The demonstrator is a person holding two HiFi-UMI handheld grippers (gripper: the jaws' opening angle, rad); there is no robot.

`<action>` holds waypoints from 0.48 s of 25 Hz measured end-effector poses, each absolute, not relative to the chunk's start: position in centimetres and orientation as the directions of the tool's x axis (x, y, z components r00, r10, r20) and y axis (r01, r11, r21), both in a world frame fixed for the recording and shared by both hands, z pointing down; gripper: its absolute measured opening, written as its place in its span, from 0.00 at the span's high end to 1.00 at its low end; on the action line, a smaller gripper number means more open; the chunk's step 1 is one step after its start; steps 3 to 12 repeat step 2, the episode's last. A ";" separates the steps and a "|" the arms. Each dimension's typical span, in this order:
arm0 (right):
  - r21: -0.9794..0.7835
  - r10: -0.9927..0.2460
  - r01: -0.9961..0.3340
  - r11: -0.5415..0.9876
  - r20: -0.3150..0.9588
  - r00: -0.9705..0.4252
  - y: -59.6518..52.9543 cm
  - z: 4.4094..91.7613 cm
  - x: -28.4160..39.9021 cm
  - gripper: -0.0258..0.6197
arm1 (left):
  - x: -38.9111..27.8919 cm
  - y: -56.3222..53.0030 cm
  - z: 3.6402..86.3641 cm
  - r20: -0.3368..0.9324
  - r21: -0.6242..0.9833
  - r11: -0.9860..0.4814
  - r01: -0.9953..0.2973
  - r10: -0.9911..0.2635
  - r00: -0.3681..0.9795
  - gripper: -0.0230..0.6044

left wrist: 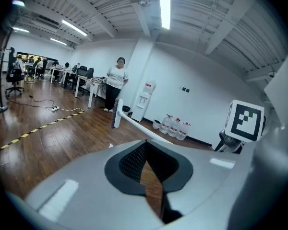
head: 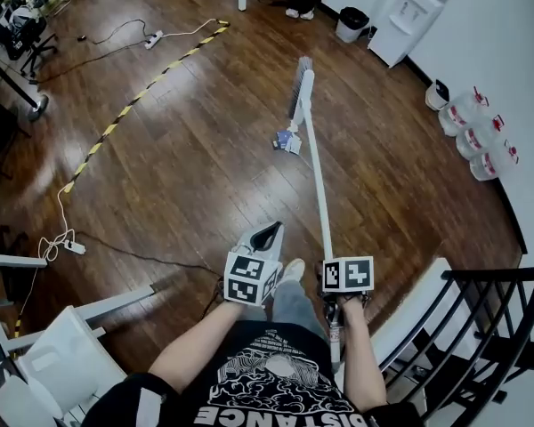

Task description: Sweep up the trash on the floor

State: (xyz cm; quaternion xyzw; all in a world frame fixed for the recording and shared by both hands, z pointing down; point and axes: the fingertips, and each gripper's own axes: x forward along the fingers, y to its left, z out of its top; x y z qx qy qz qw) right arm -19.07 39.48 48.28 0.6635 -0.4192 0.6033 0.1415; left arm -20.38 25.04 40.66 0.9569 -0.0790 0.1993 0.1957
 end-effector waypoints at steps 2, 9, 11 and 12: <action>-0.326 -0.392 -0.722 -0.610 0.916 -0.082 39.6 48.2 -19.6 0.96 | -20.6 25.3 40.7 0.412 0.344 -0.912 -0.225 -0.069 0.909 0.96; -0.326 -0.392 -0.722 -0.610 0.916 -0.082 39.6 48.2 -19.6 0.96 | -20.6 25.3 40.7 0.412 0.344 -0.912 -0.225 -0.069 0.909 0.96; -0.326 -0.392 -0.722 -0.610 0.916 -0.082 39.6 48.2 -19.6 0.96 | -20.6 25.3 40.7 0.412 0.344 -0.912 -0.225 -0.069 0.909 0.96; -0.326 -0.392 -0.722 -0.610 0.916 -0.082 39.6 48.2 -19.6 0.96 | -20.6 25.3 40.7 0.412 0.344 -0.912 -0.225 -0.069 0.909 0.96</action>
